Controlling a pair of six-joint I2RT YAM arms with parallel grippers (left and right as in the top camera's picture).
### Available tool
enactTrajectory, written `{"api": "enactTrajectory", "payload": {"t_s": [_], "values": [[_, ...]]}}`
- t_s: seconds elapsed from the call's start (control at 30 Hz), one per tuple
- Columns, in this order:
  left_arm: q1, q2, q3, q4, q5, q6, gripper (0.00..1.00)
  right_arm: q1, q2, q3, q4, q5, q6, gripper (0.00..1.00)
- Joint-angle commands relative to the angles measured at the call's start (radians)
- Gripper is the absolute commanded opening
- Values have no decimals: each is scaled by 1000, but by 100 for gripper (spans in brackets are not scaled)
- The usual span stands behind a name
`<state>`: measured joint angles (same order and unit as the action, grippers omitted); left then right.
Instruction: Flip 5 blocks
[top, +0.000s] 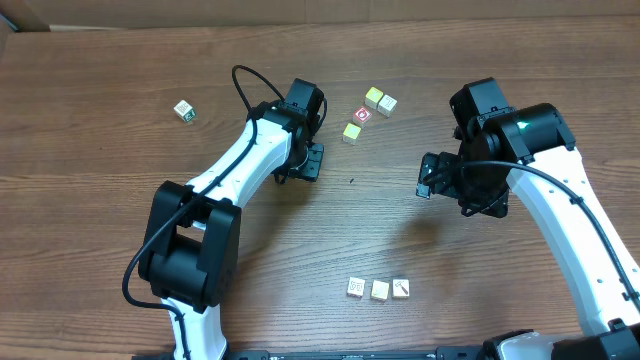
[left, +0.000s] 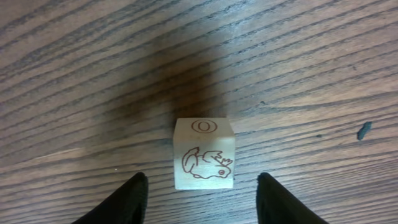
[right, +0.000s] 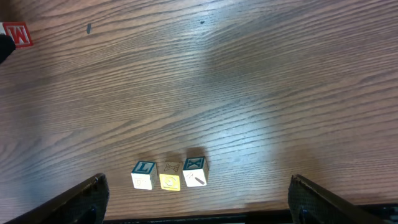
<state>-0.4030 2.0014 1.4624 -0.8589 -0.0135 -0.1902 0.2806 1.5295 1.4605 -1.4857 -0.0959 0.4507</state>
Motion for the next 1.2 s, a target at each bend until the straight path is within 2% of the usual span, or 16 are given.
{"api": "enactTrajectory", "payload": {"t_s": [0.0,0.13,0.6,0.87,1.17], "values": [[5,7,26,11,-8,-16,47,-1,-28,26,-3,12,-7,93],[5,8,26,20,9,-16,42,-1,-28,26,-10,12,-7,93],[5,43,26,27,40,-20,40,-1,-28,26,-16,12,-6,93],[5,43,26,28,40,-21,21,-1,-28,26,-21,12,-7,93],[5,43,26,14,41,-32,17,-1,-28,26,-24,12,-6,93]]}}
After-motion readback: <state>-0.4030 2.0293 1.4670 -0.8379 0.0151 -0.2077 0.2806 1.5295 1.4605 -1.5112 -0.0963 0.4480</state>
